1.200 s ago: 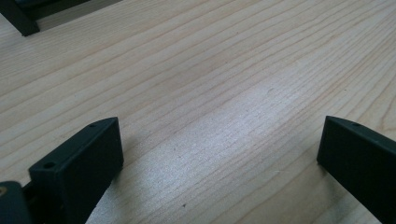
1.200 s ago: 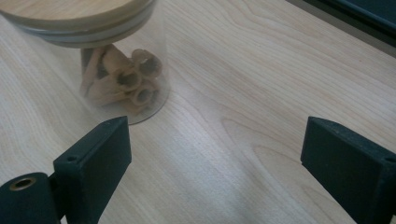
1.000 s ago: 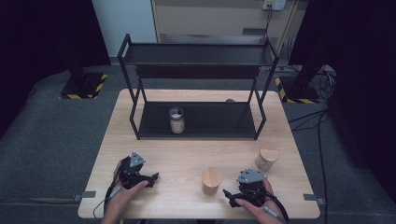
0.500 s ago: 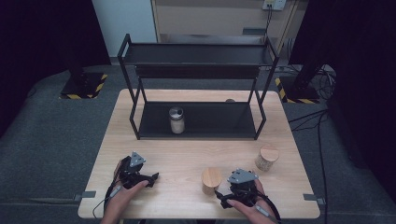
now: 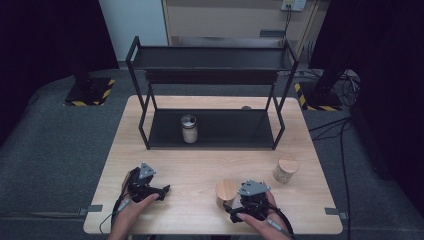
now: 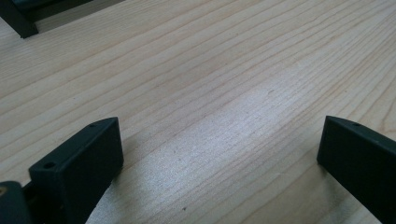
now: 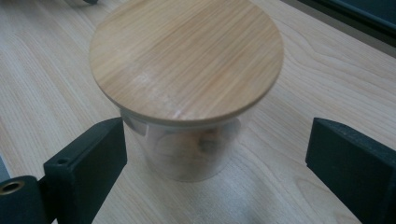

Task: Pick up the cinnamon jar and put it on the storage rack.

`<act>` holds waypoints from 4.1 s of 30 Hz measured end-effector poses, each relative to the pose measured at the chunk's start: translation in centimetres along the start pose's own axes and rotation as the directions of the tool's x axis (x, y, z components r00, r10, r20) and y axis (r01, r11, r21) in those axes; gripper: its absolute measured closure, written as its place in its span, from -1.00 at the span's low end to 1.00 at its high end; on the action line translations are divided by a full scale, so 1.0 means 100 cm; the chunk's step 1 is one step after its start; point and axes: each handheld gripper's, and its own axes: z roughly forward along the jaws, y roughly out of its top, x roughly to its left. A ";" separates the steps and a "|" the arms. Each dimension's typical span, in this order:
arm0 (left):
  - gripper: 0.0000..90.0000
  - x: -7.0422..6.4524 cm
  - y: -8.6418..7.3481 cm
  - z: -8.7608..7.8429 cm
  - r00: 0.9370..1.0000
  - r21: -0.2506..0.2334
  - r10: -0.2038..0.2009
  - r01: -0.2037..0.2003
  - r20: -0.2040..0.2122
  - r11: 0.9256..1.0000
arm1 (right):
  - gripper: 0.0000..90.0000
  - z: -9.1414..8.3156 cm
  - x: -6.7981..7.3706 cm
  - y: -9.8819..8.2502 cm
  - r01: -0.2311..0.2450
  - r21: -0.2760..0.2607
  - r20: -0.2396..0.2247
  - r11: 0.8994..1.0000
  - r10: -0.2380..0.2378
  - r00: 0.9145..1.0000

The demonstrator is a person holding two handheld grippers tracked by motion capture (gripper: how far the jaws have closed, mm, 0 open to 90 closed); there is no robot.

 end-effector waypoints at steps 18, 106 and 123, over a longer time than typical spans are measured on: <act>-1.00 0.000 0.000 0.000 1.000 0.000 0.000 0.000 0.000 1.000 | -0.79 0.010 0.003 0.005 -0.009 -0.029 -0.030 1.000 0.008 1.000; -1.00 0.000 0.001 0.001 1.000 0.001 0.003 -0.003 0.000 1.000 | -0.43 0.019 0.002 0.024 -0.027 -0.138 0.070 0.990 0.037 0.997; -1.00 0.002 0.003 0.003 1.000 0.000 0.008 -0.008 0.009 1.000 | -0.43 0.033 -0.012 0.045 -0.043 -0.139 0.092 0.989 0.056 0.994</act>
